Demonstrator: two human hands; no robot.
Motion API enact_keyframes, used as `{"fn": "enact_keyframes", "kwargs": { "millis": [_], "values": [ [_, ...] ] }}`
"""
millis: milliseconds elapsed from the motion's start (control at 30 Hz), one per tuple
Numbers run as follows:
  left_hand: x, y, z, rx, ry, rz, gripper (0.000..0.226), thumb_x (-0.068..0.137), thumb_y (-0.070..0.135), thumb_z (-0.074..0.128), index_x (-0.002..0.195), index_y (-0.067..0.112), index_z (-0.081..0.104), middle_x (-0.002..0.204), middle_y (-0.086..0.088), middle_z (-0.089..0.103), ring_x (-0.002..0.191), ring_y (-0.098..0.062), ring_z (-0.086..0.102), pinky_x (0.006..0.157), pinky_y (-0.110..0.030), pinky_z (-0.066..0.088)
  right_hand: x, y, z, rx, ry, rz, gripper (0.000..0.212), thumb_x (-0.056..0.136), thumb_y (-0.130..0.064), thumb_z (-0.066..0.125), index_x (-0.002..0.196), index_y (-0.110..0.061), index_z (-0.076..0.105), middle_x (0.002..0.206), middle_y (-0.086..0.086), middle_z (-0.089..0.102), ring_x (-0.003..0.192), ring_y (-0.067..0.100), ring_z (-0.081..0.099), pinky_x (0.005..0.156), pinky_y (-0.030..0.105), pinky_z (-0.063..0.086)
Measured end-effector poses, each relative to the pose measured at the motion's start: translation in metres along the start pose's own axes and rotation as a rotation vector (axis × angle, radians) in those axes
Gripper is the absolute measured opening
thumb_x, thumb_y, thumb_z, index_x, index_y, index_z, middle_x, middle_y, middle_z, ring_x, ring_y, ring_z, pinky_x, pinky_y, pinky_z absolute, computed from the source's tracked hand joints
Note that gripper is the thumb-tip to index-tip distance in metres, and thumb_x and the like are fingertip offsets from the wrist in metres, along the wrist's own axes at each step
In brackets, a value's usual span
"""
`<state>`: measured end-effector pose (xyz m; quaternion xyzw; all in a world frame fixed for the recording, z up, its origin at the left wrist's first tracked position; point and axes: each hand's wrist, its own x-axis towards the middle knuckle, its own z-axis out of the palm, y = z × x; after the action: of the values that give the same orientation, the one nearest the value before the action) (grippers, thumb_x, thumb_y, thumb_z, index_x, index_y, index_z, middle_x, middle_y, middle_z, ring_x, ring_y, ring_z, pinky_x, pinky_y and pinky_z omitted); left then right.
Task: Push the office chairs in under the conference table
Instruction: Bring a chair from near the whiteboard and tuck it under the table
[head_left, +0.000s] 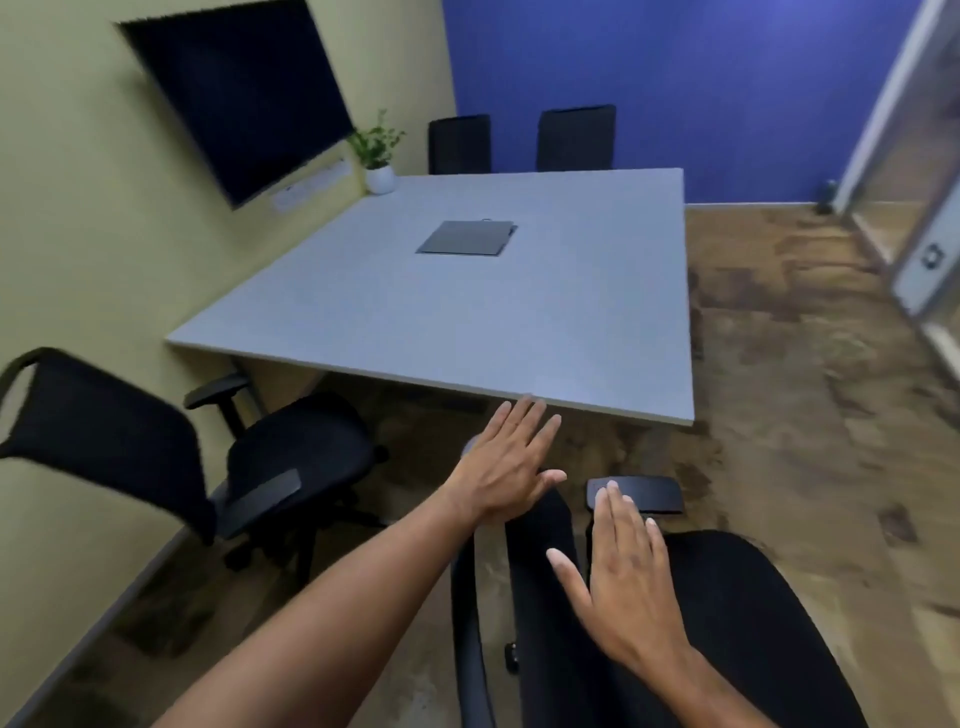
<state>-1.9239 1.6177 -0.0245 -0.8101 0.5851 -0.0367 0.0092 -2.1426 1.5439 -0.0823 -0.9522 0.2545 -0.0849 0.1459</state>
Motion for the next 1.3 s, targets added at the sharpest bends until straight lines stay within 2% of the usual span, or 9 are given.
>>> {"fn": "enact_keyframes", "kwargs": {
  "millis": [200,267,433,500,567,633,767,967,1300],
  "values": [
    [0.007,-0.035,0.015,-0.074,0.019,0.233,0.082,0.111,0.064,0.034,0.172,0.012,0.017,0.18,-0.017,0.007,0.168,-0.031,-0.008,0.135,-0.05,-0.003,-0.02,-0.056,0.014,-0.03,-0.04,0.269,0.11,0.097,-0.085,0.007,0.17,-0.003,0.011,0.179,0.016,0.009,0.166,0.03,0.011,0.134,0.053,0.014],
    [0.007,-0.043,0.017,-0.082,0.018,0.28,0.082,0.111,0.065,0.032,0.172,0.012,0.016,0.18,-0.017,0.005,0.167,-0.031,-0.008,0.135,-0.05,-0.002,-0.028,-0.071,0.014,-0.042,-0.068,0.336,0.113,0.094,-0.088,-0.002,0.171,-0.006,0.0,0.18,0.013,-0.002,0.167,0.026,0.001,0.135,0.05,0.006],
    [0.017,-0.058,0.025,-0.07,-0.205,0.496,0.082,0.109,0.07,0.029,0.167,0.011,0.033,0.178,-0.019,0.022,0.167,-0.034,0.01,0.135,-0.052,0.008,-0.055,-0.131,0.015,0.09,-0.178,0.611,0.124,0.079,-0.101,0.003,0.17,-0.018,-0.013,0.181,0.005,-0.013,0.166,0.024,-0.003,0.134,0.046,0.004],
    [0.017,-0.06,0.03,0.015,-0.304,0.552,0.08,0.108,0.073,0.023,0.15,0.014,0.058,0.164,-0.015,0.048,0.157,-0.033,0.034,0.131,-0.054,0.02,-0.063,-0.149,0.018,0.145,-0.267,0.687,0.138,0.067,-0.112,0.01,0.17,-0.023,-0.014,0.181,0.0,-0.009,0.165,0.022,0.007,0.133,0.048,0.011],
    [0.018,-0.065,0.034,0.075,-0.284,0.594,0.08,0.107,0.073,0.017,0.121,0.021,0.076,0.132,-0.004,0.073,0.13,-0.028,0.059,0.121,-0.052,0.032,-0.067,-0.163,0.024,0.122,-0.352,0.758,0.147,0.058,-0.116,0.019,0.17,-0.026,-0.013,0.181,-0.001,-0.001,0.162,0.021,0.021,0.13,0.049,0.02],
    [0.026,-0.071,0.038,0.081,-0.192,0.647,0.078,0.108,0.07,0.017,0.103,0.023,0.08,0.112,0.001,0.078,0.111,-0.025,0.067,0.111,-0.048,0.04,-0.064,-0.172,0.031,0.066,-0.36,0.816,0.143,0.064,-0.111,0.032,0.171,-0.027,-0.011,0.18,-0.001,0.01,0.156,0.021,0.036,0.126,0.047,0.031],
    [0.023,-0.087,0.048,0.099,-0.139,0.723,0.072,0.108,0.062,0.022,0.105,0.023,0.082,0.111,0.003,0.08,0.109,-0.021,0.069,0.113,-0.046,0.039,-0.059,-0.17,0.029,0.047,-0.416,0.79,0.123,0.082,-0.087,0.057,0.171,-0.029,-0.003,0.176,-0.006,0.023,0.148,0.024,0.046,0.118,0.044,0.041],
    [0.009,-0.108,0.051,0.023,-0.147,0.682,0.072,0.103,0.07,0.02,0.094,0.027,0.076,0.099,0.007,0.078,0.098,-0.018,0.067,0.108,-0.044,0.04,-0.068,-0.175,0.03,0.058,-0.394,0.728,0.114,0.085,-0.081,0.058,0.171,-0.032,0.003,0.176,-0.009,0.022,0.147,0.02,0.047,0.115,0.04,0.043],
    [-0.028,-0.165,0.062,-0.03,-0.148,0.557,0.078,0.102,0.075,0.019,0.117,0.028,0.08,0.118,0.006,0.079,0.118,-0.013,0.067,0.113,-0.041,0.038,-0.057,-0.209,0.042,0.064,-0.372,0.599,0.112,0.084,-0.077,0.062,0.171,-0.034,0.004,0.177,-0.01,0.019,0.145,0.02,0.048,0.114,0.041,0.043]
  ]
}}
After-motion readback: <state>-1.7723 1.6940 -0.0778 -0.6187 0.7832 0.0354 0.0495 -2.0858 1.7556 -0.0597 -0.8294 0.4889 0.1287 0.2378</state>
